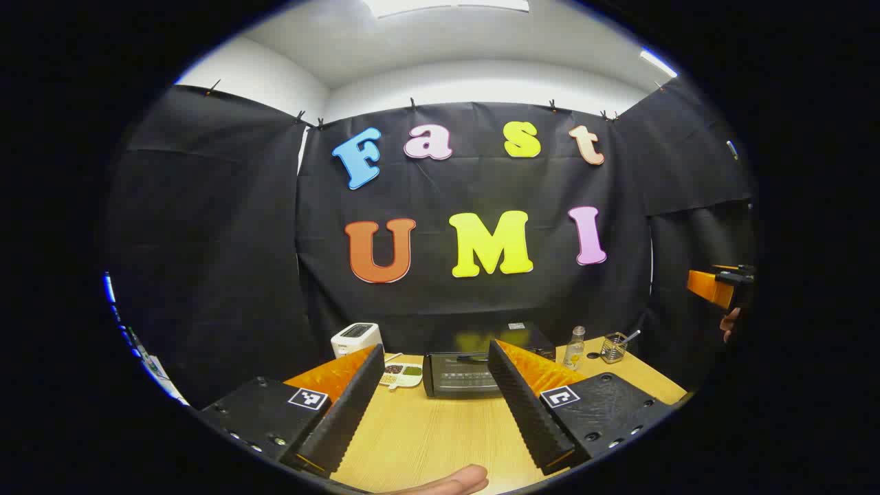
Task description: Open the electric oven with the left hand, put the food in, and close the electric oven.
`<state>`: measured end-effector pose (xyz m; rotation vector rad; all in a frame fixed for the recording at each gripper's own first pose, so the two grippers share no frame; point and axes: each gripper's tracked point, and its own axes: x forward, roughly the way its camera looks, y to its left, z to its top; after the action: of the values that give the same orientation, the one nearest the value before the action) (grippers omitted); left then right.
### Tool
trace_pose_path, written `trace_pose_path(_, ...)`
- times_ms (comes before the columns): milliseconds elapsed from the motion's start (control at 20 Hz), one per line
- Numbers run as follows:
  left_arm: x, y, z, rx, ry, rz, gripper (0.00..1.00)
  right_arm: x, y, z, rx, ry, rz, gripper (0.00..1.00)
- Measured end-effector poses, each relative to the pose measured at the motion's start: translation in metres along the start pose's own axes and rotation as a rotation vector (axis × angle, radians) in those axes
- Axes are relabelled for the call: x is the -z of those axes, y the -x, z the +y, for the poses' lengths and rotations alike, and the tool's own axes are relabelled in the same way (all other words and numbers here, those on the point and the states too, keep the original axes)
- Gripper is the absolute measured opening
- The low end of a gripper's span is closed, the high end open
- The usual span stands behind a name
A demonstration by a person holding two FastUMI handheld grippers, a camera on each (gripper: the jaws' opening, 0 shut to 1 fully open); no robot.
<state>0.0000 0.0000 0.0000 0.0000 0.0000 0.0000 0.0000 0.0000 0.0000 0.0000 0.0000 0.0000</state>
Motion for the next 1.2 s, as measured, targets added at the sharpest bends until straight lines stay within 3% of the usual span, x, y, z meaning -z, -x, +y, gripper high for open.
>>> trace_pose_path(300,0.0,-0.001,0.003,-0.05,-0.01,-0.023,0.96,-0.011,-0.01,-0.02,0.035,0.035,-0.07,0.96)
trace_pose_path(350,-0.001,-0.002,-0.002,-0.04,-0.011,-0.031,0.96,-0.011,-0.011,-0.021,0.035,0.032,-0.076,1.0)
trace_pose_path(550,-0.005,-0.007,-0.011,-0.034,-0.012,-0.054,0.96,-0.001,-0.027,-0.021,0.009,0.046,-0.071,0.96)
trace_pose_path(700,-0.014,-0.014,-0.014,-0.056,0.043,-0.089,0.96,0.002,-0.04,-0.024,-0.001,0.06,-0.092,0.96)
trace_pose_path(1200,0.006,-0.135,-0.072,0.073,0.051,-0.013,0.96,0.003,-0.06,-0.059,-0.036,0.043,-0.098,0.96)
